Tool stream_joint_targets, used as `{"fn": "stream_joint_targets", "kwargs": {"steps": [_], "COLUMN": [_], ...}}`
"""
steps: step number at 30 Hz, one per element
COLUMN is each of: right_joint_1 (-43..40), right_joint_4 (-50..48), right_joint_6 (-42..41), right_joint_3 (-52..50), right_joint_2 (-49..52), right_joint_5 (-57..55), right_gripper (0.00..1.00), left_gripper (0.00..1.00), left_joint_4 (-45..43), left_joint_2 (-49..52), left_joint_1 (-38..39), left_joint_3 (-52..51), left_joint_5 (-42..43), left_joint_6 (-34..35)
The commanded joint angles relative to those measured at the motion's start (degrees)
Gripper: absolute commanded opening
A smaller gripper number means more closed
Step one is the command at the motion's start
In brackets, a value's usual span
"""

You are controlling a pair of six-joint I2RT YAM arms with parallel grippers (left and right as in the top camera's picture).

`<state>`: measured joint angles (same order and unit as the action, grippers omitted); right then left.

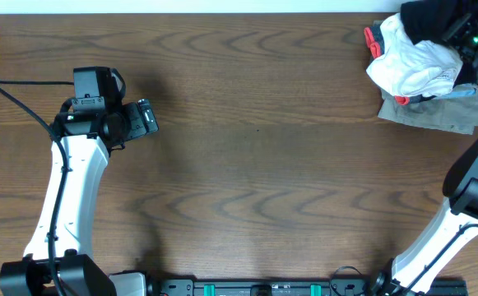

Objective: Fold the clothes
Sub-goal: 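Lower the black bundle onto the stack and release with the right gripper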

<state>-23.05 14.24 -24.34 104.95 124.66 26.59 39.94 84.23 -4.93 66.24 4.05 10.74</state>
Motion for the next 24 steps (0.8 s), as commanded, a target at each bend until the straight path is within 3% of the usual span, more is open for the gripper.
{"fn": "stream_joint_targets", "kwargs": {"steps": [1,8,15,22,24], "right_joint_1": [2.43,3.61,3.52,3.52,3.52], "right_joint_4": [-1.33,-3.06,6.38,21.62,24.94], "right_joint_6": [-6.62,-10.8,-10.73,-4.04,1.44], "right_joint_3": [1.16,1.16,1.16,1.16,1.16], "right_joint_2": [-0.31,-0.31,-0.31,-0.35,-0.74], "right_joint_5": [-5.07,-6.93,-6.8,-1.51,3.5], "right_gripper": [0.01,0.01,0.01,0.03,0.05], "left_gripper": [0.98,0.98,0.98,0.98,0.98], "left_joint_4": [-0.24,-0.22,-0.42,-0.44,-0.44], "left_joint_2": [0.44,0.44,0.46,0.74,0.87], "left_joint_1": [-0.13,-0.13,-0.13,-0.13,-0.13], "left_joint_3": [0.37,0.35,0.37,0.37,0.35], "left_joint_5": [-0.66,-0.66,-0.66,-0.66,-0.66], "left_joint_6": [0.57,0.57,0.55,0.55,0.55]}}
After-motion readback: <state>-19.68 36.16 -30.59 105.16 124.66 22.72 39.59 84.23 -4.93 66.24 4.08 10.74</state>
